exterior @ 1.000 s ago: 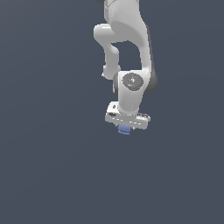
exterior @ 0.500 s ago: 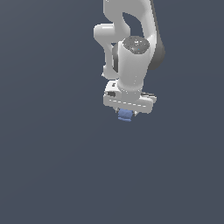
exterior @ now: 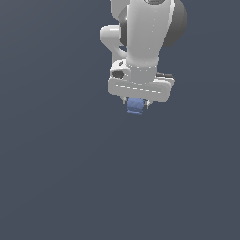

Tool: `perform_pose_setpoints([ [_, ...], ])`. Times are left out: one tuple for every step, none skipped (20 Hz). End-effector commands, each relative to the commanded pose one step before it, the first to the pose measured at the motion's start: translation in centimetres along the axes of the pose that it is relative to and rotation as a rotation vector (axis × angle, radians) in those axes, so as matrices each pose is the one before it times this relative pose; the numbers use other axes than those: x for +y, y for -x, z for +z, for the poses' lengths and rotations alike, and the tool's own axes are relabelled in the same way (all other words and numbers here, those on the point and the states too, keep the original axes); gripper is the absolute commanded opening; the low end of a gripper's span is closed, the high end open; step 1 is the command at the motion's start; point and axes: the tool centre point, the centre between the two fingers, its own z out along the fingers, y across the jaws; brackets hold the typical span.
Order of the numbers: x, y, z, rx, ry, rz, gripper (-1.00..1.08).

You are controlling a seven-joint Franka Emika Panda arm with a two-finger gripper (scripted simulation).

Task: Pick up the object and move it to a goal position.

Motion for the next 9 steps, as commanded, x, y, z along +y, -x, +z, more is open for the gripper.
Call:
perform_pose_setpoints([
  [0.092, 0.154, -1.41, -0.00146, 0.00057, -0.00008, -1.0],
  [0.02, 0.023, -0.423, 0.0, 0.0, 0.0, -1.0],
  [0.016, 0.017, -0.364, 0.0, 0.0, 0.0, -1.0],
  [0.012, 0.011, -0.306, 0.0, 0.0, 0.0, -1.0],
  [0.009, 0.007, -0.248, 0.0, 0.0, 0.0, -1.0],
  [0.007, 0.004, -0.192, 0.0, 0.0, 0.0, -1.0],
  [0.004, 0.002, -0.136, 0.0, 0.0, 0.0, -1.0],
  [0.003, 0.001, -0.081, 0.0, 0.0, 0.0, -1.0],
  [0.001, 0.0, -0.027, 0.0, 0.0, 0.0, -1.0],
])
